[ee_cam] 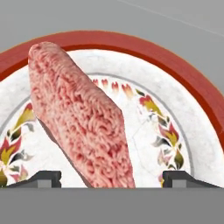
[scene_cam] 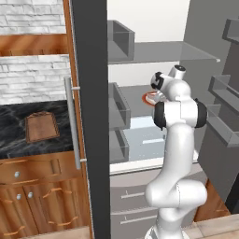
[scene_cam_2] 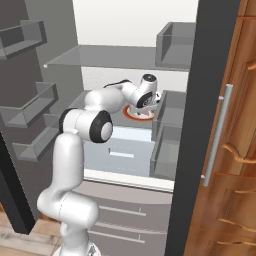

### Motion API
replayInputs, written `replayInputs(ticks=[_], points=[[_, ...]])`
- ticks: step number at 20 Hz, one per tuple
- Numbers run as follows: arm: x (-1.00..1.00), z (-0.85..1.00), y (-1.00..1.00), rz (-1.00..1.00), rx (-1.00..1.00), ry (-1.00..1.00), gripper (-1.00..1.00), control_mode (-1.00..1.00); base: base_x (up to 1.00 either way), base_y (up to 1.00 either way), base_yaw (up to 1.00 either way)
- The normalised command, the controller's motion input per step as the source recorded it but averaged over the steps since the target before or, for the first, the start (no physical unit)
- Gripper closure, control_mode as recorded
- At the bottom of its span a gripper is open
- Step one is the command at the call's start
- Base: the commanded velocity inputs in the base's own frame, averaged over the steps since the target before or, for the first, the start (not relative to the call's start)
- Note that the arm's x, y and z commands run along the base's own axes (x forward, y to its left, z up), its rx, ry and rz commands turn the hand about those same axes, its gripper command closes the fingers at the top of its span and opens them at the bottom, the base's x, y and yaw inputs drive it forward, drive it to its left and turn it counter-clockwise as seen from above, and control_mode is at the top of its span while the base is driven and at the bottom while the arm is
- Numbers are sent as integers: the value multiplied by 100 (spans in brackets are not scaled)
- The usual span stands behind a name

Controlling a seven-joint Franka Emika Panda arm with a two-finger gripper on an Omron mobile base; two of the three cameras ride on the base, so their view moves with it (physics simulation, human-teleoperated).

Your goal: Retrieve the steak from the fridge and place it on the cutting board.

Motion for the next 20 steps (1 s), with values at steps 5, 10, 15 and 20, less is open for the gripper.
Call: replayInputs(ticks=[5, 10, 15, 20], points=[[0, -1, 7, 10, 0, 0, 100, -100, 0, 0, 0], [0, 0, 0, 6, 0, 0, 100, -100, 0, 0, 0], [0, 0, 0, -5, 0, 0, 100, -100, 0, 0, 0], [0, 0, 0, -16, 0, 0, 100, -100, 0, 0, 0]])
